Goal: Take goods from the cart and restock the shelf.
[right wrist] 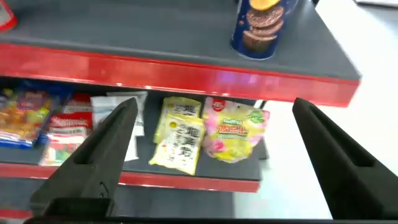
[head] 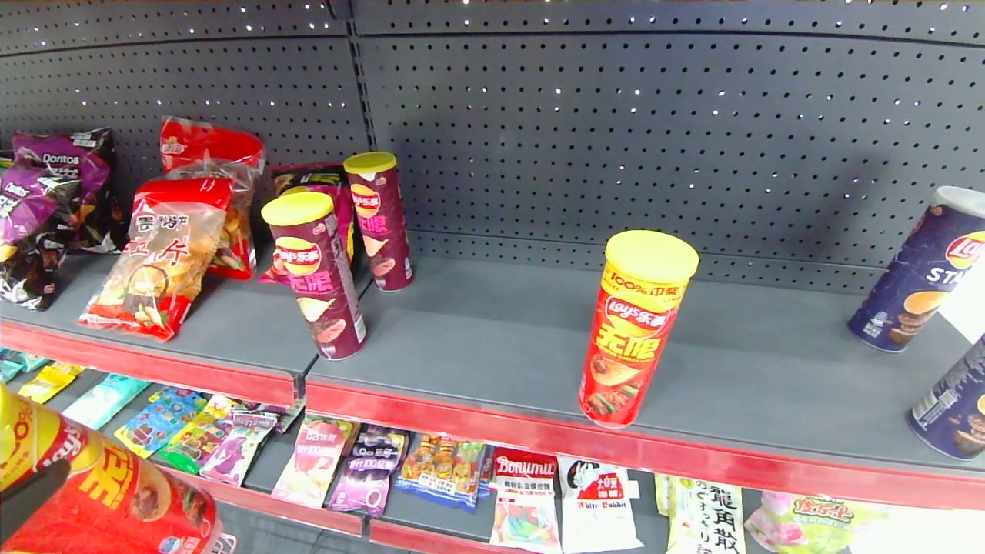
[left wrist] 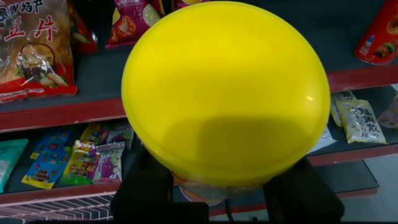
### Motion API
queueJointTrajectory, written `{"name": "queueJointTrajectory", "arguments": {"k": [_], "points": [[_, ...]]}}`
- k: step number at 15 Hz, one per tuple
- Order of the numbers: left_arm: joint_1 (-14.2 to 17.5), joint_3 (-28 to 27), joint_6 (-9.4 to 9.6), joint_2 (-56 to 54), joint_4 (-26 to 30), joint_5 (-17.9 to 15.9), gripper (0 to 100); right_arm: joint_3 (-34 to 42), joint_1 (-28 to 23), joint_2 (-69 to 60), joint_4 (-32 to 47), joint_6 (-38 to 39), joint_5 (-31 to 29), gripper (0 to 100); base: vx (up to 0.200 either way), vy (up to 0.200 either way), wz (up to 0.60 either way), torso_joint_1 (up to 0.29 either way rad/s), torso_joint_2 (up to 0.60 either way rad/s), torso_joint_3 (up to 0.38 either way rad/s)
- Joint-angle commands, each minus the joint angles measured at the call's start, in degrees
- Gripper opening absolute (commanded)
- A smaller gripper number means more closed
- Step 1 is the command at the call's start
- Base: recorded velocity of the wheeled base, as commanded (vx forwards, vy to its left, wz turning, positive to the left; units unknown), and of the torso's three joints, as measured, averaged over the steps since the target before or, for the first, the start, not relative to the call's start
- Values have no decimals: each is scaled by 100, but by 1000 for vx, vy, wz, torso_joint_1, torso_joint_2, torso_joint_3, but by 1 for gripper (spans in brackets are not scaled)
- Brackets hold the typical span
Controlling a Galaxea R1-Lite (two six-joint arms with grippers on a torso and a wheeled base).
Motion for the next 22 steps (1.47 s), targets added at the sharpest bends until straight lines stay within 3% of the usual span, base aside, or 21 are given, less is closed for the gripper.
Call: {"name": "queueJointTrajectory", "arguments": {"k": [1,8,16,22], "points": [[-3,-6,-5,58,-25,-1,0,55,11,-97,-7,148,-50,100,0,0,0,0,0,0],[6,38,-14,-82,-17,8,0,73,11,-106,-25,227,-243,100,0,0,0,0,0,0],[6,-15,-32,-91,-25,25,0,73,11,-106,-25,210,-234,100,0,0,-600,2,2,2],[6,-6,-76,-109,-25,43,0,169,11,-106,-236,236,-111,100,0,0,0,0,0,0]]}}
